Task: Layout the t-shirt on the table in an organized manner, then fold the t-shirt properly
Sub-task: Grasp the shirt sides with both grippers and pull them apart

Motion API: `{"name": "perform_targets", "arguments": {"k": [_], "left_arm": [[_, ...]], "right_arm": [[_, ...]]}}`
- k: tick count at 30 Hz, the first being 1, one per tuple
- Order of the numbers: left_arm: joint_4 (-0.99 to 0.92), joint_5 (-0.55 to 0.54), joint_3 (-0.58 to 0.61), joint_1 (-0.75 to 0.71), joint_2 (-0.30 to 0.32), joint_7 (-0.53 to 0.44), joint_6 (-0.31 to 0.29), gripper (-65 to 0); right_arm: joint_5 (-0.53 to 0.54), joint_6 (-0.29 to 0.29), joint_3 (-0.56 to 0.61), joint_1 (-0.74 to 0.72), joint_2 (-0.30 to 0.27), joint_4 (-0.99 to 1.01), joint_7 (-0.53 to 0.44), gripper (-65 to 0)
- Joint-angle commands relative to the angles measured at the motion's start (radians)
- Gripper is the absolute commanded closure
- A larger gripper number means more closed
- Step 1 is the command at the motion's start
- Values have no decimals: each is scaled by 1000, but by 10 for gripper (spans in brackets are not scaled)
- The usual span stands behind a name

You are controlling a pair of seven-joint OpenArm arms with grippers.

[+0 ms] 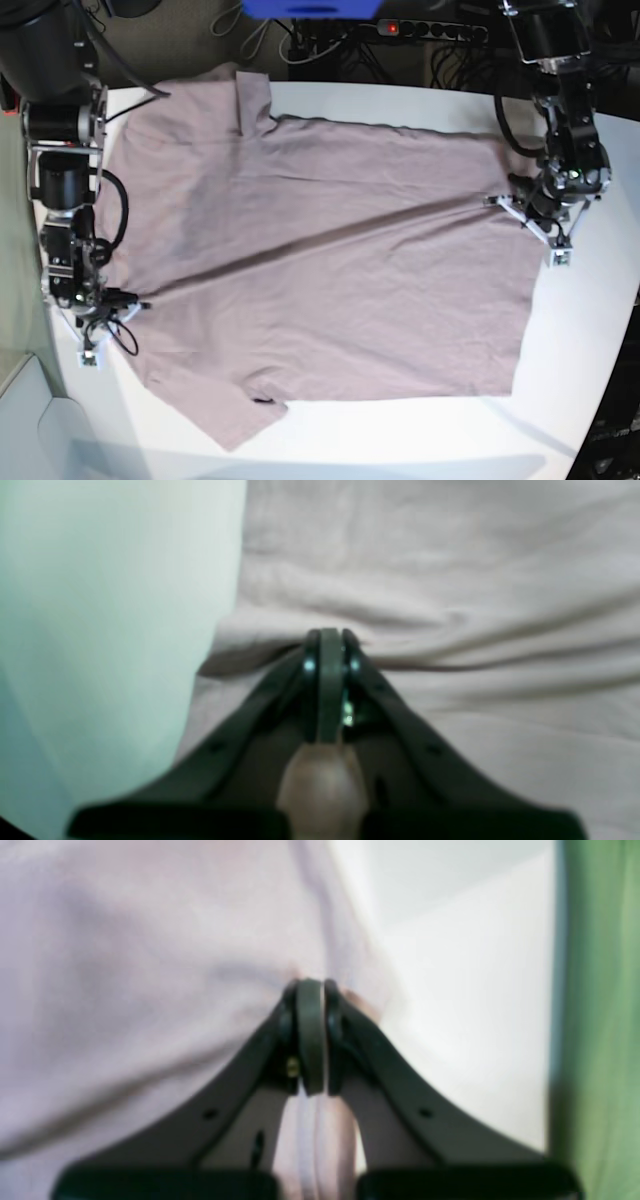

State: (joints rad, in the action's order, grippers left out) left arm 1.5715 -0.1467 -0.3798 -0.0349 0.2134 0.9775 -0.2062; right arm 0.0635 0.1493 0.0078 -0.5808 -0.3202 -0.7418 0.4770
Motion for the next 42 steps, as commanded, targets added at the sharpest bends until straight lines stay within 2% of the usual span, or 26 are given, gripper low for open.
{"name": "perform_targets", "arguments": {"k": [1,6,8,10,13,16,20,26,30,35,42], "left_arm": [[45,-3,-3,19,10,-9,3,-2],[125,2,-3,28,10,-9,7,-2],[116,5,-3,77,16,-10,7,-2],[57,5,-3,125,17,-12,6,-2],[-90,5,0,235,17,-30,4,-2],[-306,5,8,352,17,-104,3,-2],[-546,6,31,456,19,-196,3,-2],[-785,5,183,499,88,-420,14,-2],[-922,3,206,530,145,-561,14,-2],[-991,-1,210,568,182,-609,14,-2],[-926,0,210,571,162,-602,14,-2]], "right_arm": [[6,-4,-2,-25,-12,-58,-4,0],[6,-4,-4,74,11,-350,160,0],[6,-4,-4,132,29,-482,249,0],[8,-4,-24,212,45,-615,334,0],[2,-3,-61,319,105,-767,395,0],[2,-3,-81,433,129,-890,406,0],[2,-3,-82,554,126,-1010,406,0],[0,-3,-82,678,120,-1102,406,0],[0,-3,-84,747,106,-1131,406,0],[0,-3,-84,793,108,-1122,406,0],[2,-1,-81,815,135,-1114,406,0]]}}
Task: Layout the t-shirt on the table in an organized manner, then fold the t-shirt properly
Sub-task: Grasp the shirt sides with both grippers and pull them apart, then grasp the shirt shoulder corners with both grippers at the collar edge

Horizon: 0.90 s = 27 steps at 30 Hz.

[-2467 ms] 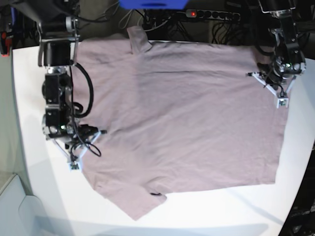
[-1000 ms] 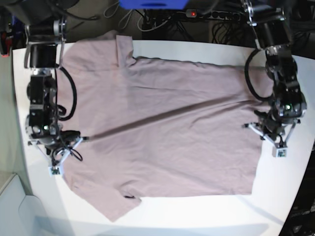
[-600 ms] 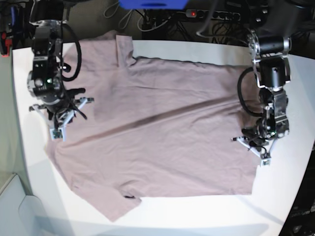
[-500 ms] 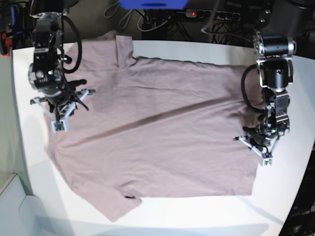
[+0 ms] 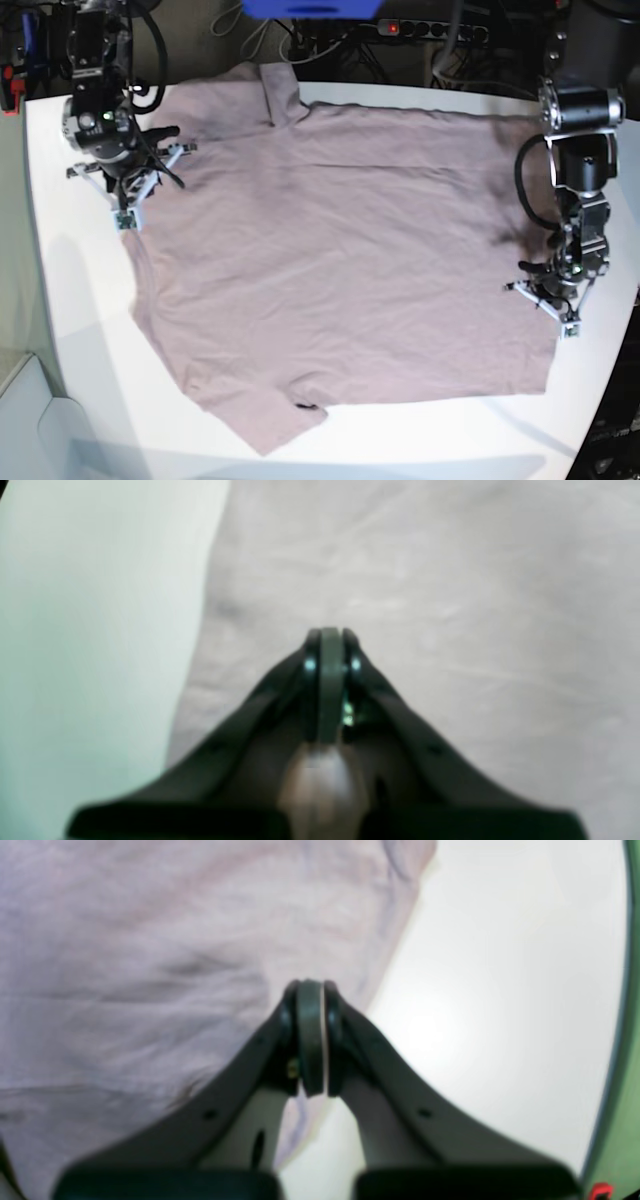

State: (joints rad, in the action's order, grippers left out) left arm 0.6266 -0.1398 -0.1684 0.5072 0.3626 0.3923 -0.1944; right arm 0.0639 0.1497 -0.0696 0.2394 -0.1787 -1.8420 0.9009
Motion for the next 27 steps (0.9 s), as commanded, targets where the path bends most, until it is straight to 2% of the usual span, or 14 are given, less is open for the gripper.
{"name": "perform_targets", "arguments": {"k": [1,4,8,12,20,23,27], "left_arm": [[31,-4,-3,29,8,-17,2,-2],[62,-8,-6,29,3,-5,2,-2],[140,-11,-7,28,6,69,2,-2],[324,-11,-15,-20,9,196,2,-2],[815,-11,-287,-252,-15,509,-12,-3],[979,-11,-362,-396,-30,555,-66,-3],[1143,-5,-446,-582,-87,558,-198,-5]], "right_arm": [[1,-2,-3,-4,-5,-3,-18,0],[1,-2,0,-1,-3,28,-26,0],[0,-2,-5,-7,-6,34,-27,0],[0,-2,-5,-10,-29,35,-26,0],[0,-2,-14,50,-35,-46,-18,0],[0,-2,-32,97,-32,-117,-18,0],[0,-5,-32,150,-32,-149,-21,0]]}}
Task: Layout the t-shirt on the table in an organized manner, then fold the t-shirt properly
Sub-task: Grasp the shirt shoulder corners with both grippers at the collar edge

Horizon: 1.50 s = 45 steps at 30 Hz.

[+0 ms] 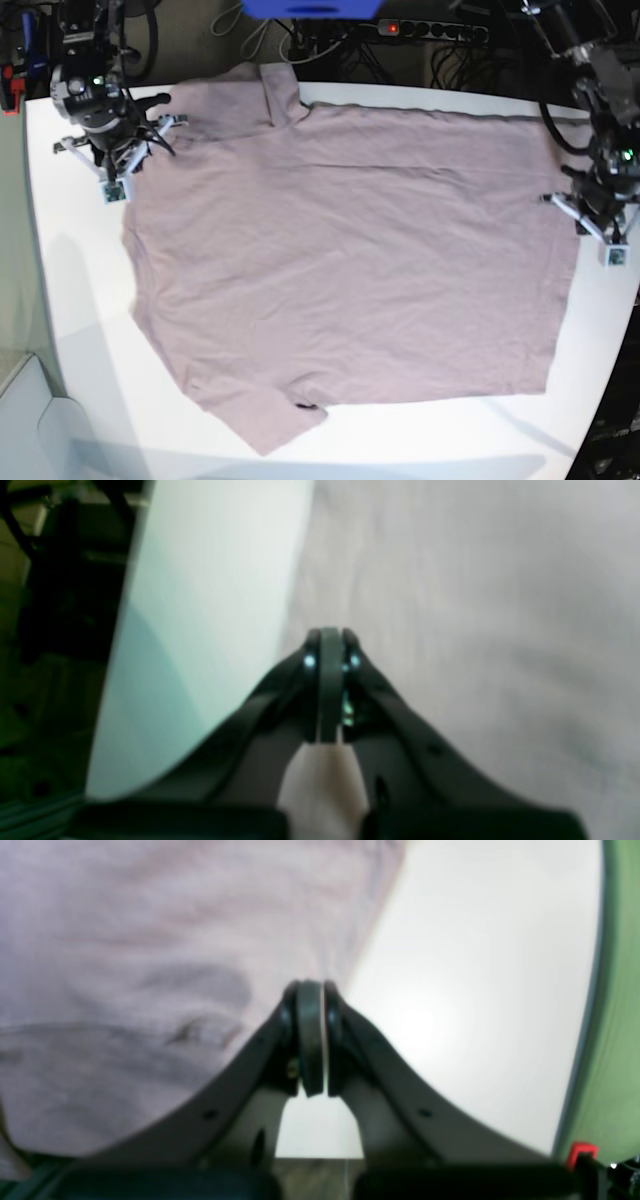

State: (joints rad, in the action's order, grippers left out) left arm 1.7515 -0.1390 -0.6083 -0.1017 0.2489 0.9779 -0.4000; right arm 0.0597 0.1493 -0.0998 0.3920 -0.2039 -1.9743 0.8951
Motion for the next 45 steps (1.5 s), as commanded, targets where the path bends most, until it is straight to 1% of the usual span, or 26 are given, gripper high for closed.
{"name": "perform_targets", "arguments": {"k": [1,3,4,5,6,8,9,11,12,13,15,18,21,24,28,38,43,45], "left_arm": [[49,-4,-35,-11,11,-24,-17,-5],[86,-4,-86,-77,-18,-29,-58,-13],[92,-4,-111,-102,-29,-30,-75,-30],[97,-7,-134,-126,-39,-30,-92,-63],[97,-9,-157,-148,-49,-32,-110,-111],[95,-11,-203,-178,-61,-32,-152,-237],[95,-11,-223,-195,-70,-32,-181,-311],[95,-11,-262,-217,-86,-32,-244,-415],[94,-9,-284,-224,-92,-34,-274,-447],[94,-9,-307,-227,-92,-34,-298,-460],[80,-11,-351,-229,-95,-34,-298,-462],[12,-11,-405,-223,-87,-35,-298,-462],[-75,-4,-440,-211,-75,-95,-298,-462],[-166,-7,-436,-209,-59,-153,-298,-462],[-224,-4,-434,-180,-58,-188,-298,-462],[-292,-3,-434,-122,-38,-187,-298,-465],[-367,-6,-365,-109,-6,-190,-298,-466],[-374,-4,-358,-109,-9,-221,-298,-466]], "right_arm": [[4,-6,-4,8,-4,-16,-18,0],[4,-6,-24,34,14,-16,-17,0],[4,-4,-36,41,22,-16,-20,0],[4,-4,-47,48,31,-16,-20,-15],[4,-3,-53,49,36,-16,-17,-43],[4,-1,-59,63,34,-15,-20,-111],[6,-1,-59,69,33,-16,-21,-149],[6,0,-58,81,30,-18,-23,-218],[9,0,-58,88,30,-18,-23,-250],[10,0,-58,89,28,-18,-24,-272],[10,0,-59,91,31,-18,-24,-299],[10,0,-59,104,33,-16,-24,-302],[10,0,-59,109,33,-16,-24,-302],[10,0,-59,111,33,-15,-24,-302],[10,0,-59,111,33,-15,-24,-302],[6,0,-59,112,34,-13,-24,-302],[6,0,-61,112,34,-13,-23,-302],[6,0,-61,112,34,-13,-23,-302]]}}
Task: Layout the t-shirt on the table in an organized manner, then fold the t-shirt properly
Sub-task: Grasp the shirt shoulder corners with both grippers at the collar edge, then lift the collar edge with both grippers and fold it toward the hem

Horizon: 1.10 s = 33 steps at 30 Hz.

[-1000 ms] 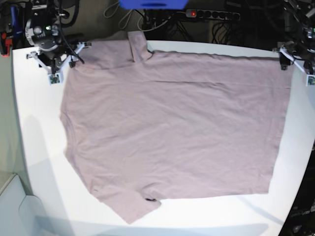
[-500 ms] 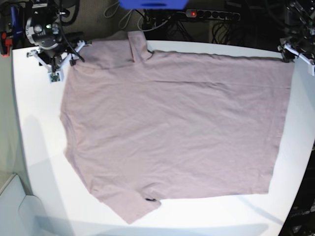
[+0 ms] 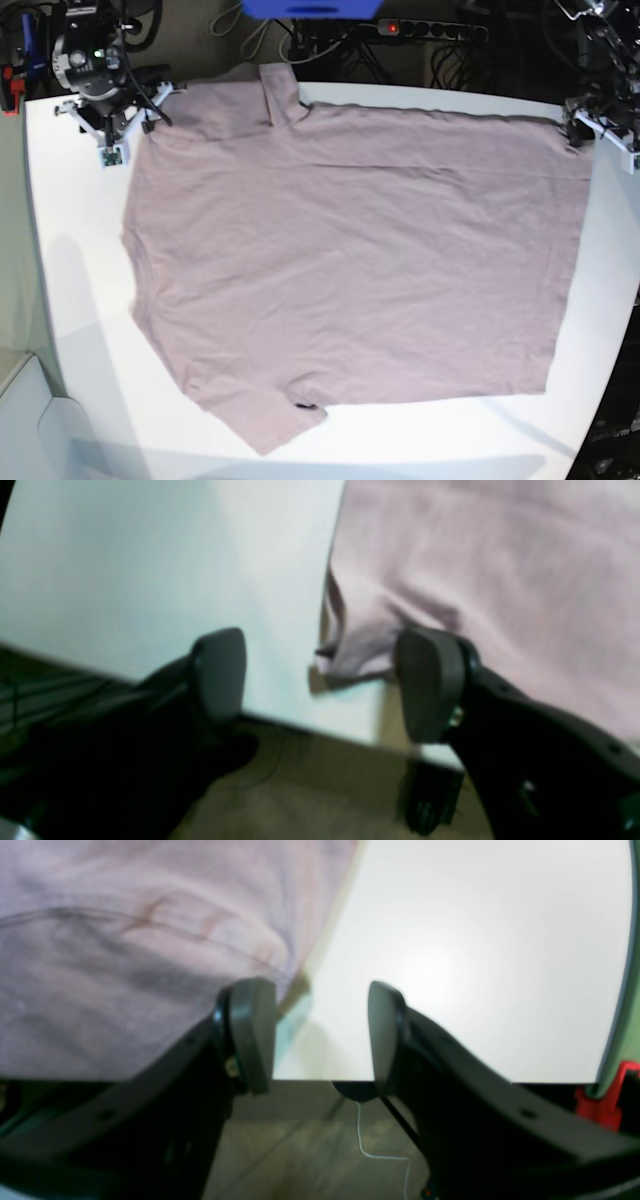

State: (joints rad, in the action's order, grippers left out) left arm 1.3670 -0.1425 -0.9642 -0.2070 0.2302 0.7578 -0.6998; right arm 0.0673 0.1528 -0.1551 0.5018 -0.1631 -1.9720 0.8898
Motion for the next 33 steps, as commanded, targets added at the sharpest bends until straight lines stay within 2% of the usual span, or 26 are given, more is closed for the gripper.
{"name": "perform_targets", "arguments": {"k": [1,6,8,15,33], "left_arm": [[10,-1,0,-7,8,-14,2,-465],[10,-1,1,-10,7,-22,2,-455],[10,-1,1,-10,7,-22,2,-406],[10,1,1,-9,7,-19,2,-14],[10,1,1,-10,5,-19,2,-1]], "right_arm": [[-2,-3,-5,2,-6,-16,-18,-302],[-2,-3,-5,2,-6,-16,-18,-302],[-2,-3,-5,2,-6,-16,-18,-302],[2,-3,2,27,-6,-17,-18,-302],[-1,-3,81,57,104,-16,-18,-307]]}}
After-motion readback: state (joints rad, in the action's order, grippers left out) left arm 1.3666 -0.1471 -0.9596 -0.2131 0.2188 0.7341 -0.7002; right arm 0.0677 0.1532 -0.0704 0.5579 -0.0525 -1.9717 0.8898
